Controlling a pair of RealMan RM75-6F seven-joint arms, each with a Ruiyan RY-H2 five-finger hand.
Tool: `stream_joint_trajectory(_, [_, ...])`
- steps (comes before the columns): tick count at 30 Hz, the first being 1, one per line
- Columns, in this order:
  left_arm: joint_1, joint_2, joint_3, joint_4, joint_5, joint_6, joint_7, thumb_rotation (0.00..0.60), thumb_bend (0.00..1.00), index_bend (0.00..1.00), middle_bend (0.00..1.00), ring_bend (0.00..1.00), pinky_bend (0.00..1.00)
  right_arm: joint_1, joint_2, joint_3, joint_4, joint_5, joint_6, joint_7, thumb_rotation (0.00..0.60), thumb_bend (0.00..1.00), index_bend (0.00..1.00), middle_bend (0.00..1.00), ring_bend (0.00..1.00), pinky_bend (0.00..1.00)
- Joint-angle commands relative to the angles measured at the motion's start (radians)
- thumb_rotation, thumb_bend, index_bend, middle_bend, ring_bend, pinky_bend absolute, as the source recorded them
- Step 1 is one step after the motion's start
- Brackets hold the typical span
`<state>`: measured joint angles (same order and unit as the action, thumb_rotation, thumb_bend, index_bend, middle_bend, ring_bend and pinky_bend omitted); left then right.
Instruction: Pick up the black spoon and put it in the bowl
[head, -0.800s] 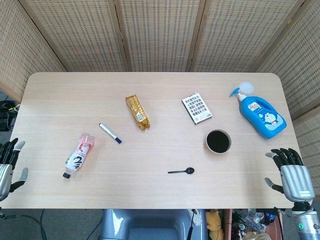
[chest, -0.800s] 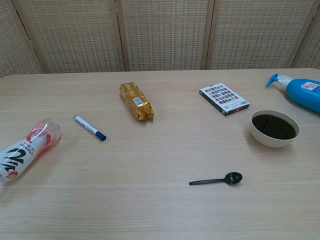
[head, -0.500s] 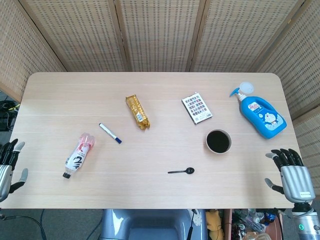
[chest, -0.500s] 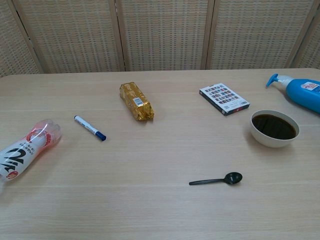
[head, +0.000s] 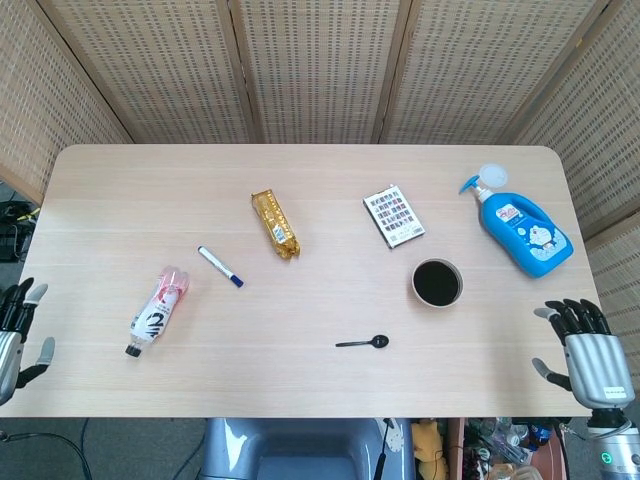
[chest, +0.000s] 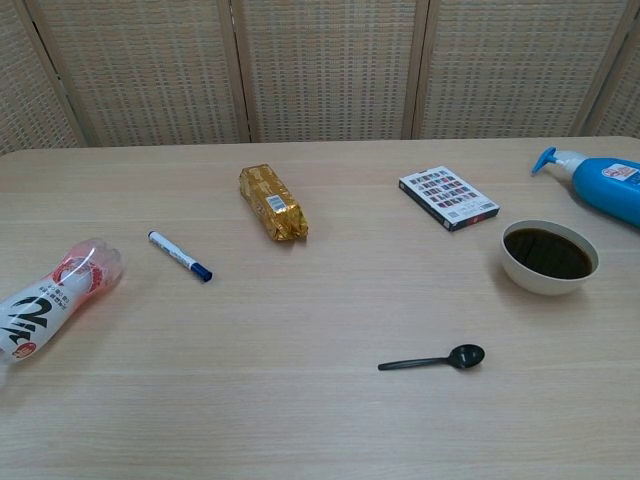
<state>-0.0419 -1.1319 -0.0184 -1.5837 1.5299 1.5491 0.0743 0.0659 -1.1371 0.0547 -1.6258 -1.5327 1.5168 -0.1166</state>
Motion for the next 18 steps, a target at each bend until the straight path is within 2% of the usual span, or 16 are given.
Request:
stream_joint_trajectory(1, [0.001, 0.001, 0.000, -0.002, -0.002, -0.001, 0.002, 0.600, 0.48, 0.02, 0.03, 0.00, 0.00, 0.000, -0.001, 0.000, 0.002, 0.000, -0.001, 0.003, 0.600, 0.12, 0.32, 0.33, 0.21, 0.19])
stream_joint_trajectory(10, [-0.002, 0.003, -0.002, -0.008, -0.005, -0.010, 0.010, 0.600, 0.48, 0.02, 0.03, 0.00, 0.00, 0.013, 0.005, 0.008, 0.008, -0.003, -0.013, 0.006, 0.600, 0.12, 0.32, 0.33, 0.21, 0.19])
stream_joint_trajectory(18, [-0.014, 0.009, -0.007, -0.009, -0.002, -0.021, 0.024, 0.600, 0.48, 0.02, 0.03, 0.00, 0.00, 0.074, 0.073, 0.027, -0.024, -0.053, -0.059, -0.005, 0.600, 0.12, 0.32, 0.33, 0.22, 0.19])
